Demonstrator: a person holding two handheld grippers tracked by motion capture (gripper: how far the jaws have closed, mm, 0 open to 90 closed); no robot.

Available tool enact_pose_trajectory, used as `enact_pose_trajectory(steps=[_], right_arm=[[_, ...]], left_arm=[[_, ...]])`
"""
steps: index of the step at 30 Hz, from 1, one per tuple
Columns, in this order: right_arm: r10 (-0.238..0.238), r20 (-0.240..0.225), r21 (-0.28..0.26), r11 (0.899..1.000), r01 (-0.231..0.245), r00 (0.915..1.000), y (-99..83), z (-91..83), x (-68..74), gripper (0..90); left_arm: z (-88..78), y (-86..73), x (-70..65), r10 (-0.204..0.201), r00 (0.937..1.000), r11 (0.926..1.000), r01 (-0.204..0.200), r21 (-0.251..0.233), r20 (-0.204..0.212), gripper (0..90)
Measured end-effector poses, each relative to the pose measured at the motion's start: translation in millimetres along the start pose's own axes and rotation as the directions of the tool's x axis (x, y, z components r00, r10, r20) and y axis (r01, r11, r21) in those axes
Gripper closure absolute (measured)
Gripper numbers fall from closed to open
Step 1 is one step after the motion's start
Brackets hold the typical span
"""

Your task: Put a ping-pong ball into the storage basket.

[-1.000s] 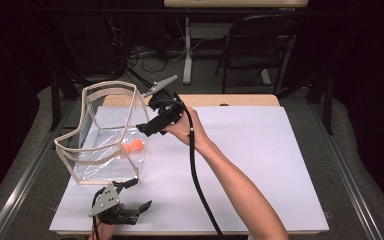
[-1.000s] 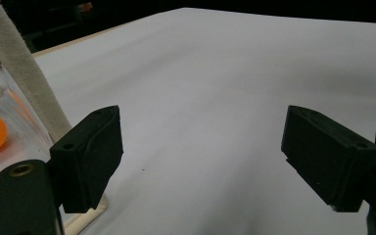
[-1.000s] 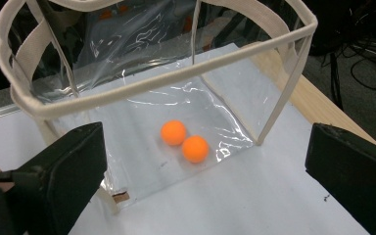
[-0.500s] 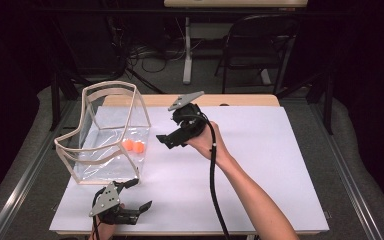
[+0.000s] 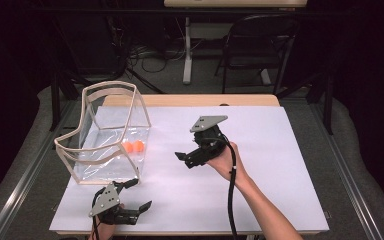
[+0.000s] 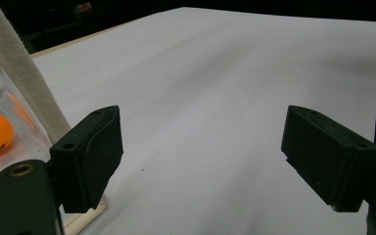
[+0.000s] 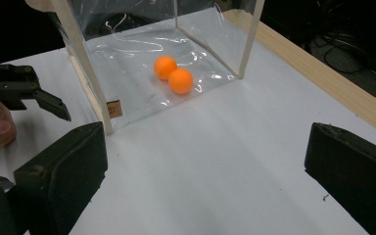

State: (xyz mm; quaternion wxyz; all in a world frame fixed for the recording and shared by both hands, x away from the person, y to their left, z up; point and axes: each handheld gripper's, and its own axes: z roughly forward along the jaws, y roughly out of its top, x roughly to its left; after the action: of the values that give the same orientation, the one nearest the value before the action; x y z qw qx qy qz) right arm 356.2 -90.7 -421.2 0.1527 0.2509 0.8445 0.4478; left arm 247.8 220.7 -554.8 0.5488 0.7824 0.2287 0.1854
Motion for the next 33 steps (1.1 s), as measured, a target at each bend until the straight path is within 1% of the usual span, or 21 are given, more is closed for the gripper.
enact_pose_trajectory(steps=[10,16,21,27,29,30,33], right_arm=[[0.01,0.023,-0.011,1.0,-0.01,0.9997,-36.0,-16.6,4.2,2.1],[0.013,0.05,-0.013,1.0,-0.012,0.9987,-60.8,-26.0,6.6,2.3],[0.022,0.063,-0.03,0.999,-0.02,0.9978,-77.2,-34.0,9.5,2.4],[0.027,0.08,-0.039,0.999,-0.024,0.9964,-97.8,-39.3,13.2,2.3],[0.03,0.079,-0.044,0.999,-0.027,0.9964,-104.7,-40.8,13.7,2.3],[0.029,0.089,-0.044,0.999,-0.025,0.9956,-108.1,-41.4,14.1,2.2],[0.038,0.097,-0.059,0.998,-0.032,0.9946,-118.8,-44.5,14.5,2.2]], left_arm=[[-0.2,0.0,0.4,-0.001,1.0,1.0,0.001,0.0,-0.002,15.7],[0.0,0.0,0.8,0.001,1.0,1.0,-0.001,0.002,0.0,15.7],[0.0,0.2,0.6,0.0,1.0,1.0,0.0,0.0,-0.001,15.7],[-0.2,0.1,0.8,0.001,1.0,1.0,-0.001,0.001,0.0,15.7],[-0.4,0.1,0.8,0.0,1.0,1.0,0.0,0.0,-0.001,15.7],[-0.6,0.1,0.9,-0.001,1.0,1.0,0.001,-0.001,-0.001,15.7],[-0.9,0.0,1.0,-0.003,1.0,1.0,0.003,0.0,-0.002,15.7]])
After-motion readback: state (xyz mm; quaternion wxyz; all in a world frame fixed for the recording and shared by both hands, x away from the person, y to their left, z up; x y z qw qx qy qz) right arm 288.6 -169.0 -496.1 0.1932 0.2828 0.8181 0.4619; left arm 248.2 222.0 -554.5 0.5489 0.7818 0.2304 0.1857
